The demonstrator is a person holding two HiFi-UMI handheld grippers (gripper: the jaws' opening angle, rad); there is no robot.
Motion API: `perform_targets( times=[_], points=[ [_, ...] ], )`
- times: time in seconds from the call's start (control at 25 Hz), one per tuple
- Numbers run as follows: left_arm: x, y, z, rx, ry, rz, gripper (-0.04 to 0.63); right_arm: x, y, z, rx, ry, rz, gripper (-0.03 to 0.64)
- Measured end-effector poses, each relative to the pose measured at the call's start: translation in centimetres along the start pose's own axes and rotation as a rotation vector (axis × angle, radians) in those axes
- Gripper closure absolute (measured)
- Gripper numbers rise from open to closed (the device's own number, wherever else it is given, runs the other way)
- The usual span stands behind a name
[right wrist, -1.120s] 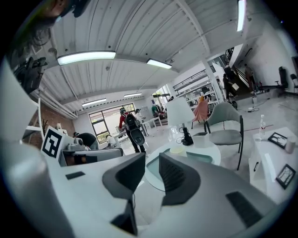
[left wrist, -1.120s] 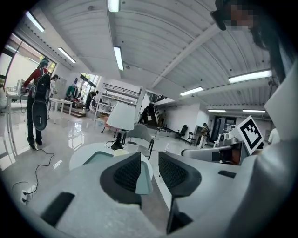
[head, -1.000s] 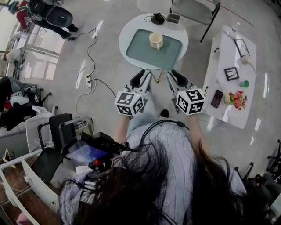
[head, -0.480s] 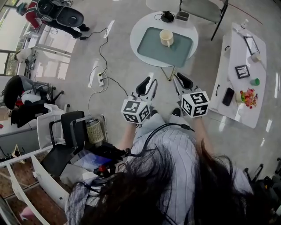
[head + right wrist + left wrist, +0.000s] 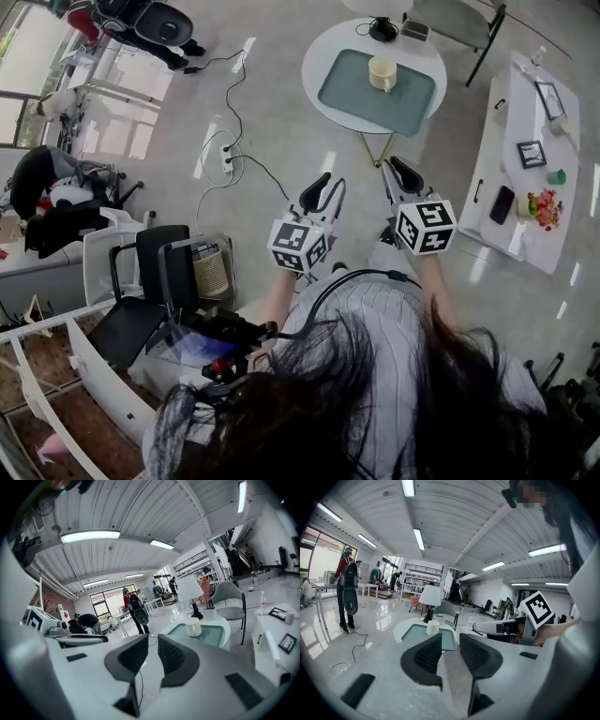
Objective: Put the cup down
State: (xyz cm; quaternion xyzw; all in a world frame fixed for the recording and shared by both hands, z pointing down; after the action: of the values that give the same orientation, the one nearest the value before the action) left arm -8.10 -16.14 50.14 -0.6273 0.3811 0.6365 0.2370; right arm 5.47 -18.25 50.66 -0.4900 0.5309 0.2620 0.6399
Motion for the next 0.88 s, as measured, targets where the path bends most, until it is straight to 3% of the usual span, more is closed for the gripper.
perform_targets(
  times=[0.48,0.88],
  points=[
    [-0.5,2.1,10.1,-0.05,-0.002,0.018,0.465,-3.8,11.6,3.9,-0.001,0.018,0.033,0.537],
    [-0.9,1.2,16.4,-0.092,-0.016,0.026,0.466,-5.8,17.5,8.9,-0.028,-0.001,0.044,0.54]
  ],
)
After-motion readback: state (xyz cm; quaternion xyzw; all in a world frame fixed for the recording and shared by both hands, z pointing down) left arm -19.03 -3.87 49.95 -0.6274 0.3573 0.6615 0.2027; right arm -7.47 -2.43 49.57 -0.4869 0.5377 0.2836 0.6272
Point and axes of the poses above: the fingertips, and each gripper's own axes: z backward along the fingers, y to its left, x out of its top, the point moved 2 cm from there along z, backward along the fingers, and after that the axes turned 15 degrees about -y, right-handed, at the moved point
